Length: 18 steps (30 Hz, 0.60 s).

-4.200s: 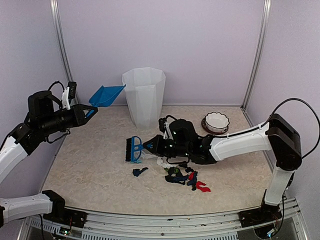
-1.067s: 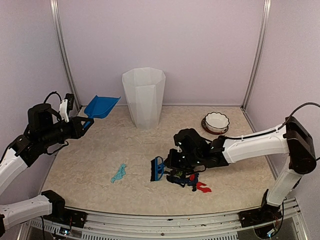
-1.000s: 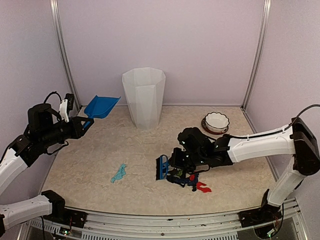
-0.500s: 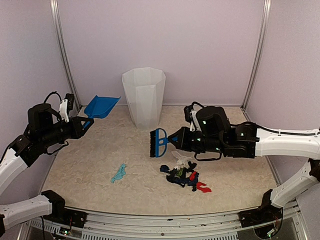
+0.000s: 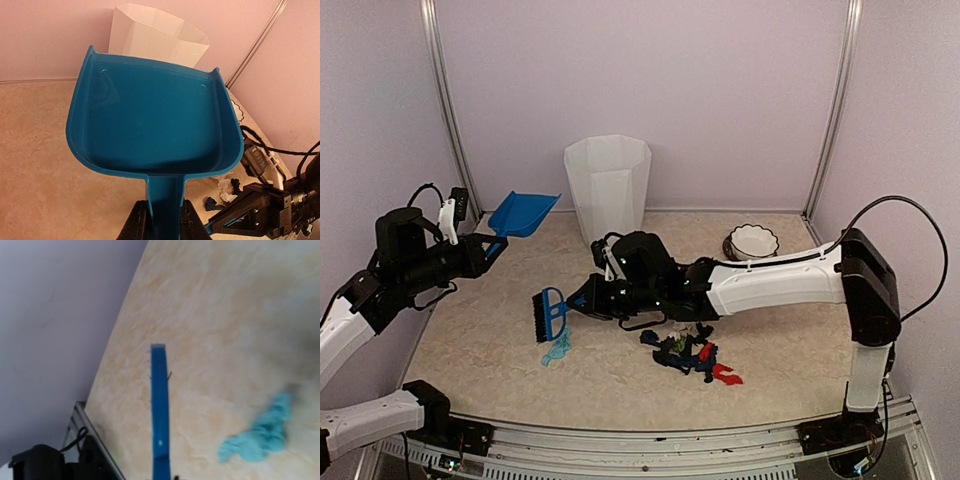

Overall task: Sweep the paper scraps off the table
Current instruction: Sweep the paper scraps at the center of the board.

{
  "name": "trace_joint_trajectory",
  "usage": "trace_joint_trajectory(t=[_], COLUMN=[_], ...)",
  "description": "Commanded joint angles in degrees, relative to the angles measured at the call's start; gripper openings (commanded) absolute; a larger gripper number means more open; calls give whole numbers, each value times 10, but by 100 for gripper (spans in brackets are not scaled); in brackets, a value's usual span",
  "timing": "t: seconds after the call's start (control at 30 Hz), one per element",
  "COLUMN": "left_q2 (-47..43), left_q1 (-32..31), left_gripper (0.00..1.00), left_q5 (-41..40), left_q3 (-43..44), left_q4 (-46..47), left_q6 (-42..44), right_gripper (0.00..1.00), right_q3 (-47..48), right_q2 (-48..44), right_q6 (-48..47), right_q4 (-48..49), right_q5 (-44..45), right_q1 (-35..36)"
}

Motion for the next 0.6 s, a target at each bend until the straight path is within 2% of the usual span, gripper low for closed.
trace_joint_trajectory(t=[0.0,0.2,0.33,0.43,0.57], left_q2=[-8,-8,-8,-8,-8], left_q1=[3,3,3,3,3], left_gripper=[0,0,0,0,0], left_q5=[1,3,3,3,2], left_q3=[-4,-4,-5,-4,-5], left_q4=[4,5,4,4,5], left_q6=[-1,-1,-1,-1,-1], right_gripper=[0,0,0,0,0], right_q3=[51,109,147,155,118], right_q2=[71,163,216,230,212], right_q6=[57,126,152,157,152], right_q4=[55,65,38,14,-6], right_q5=[-49,-46,-37,-30,-14], right_q1=[9,11,11,10,3])
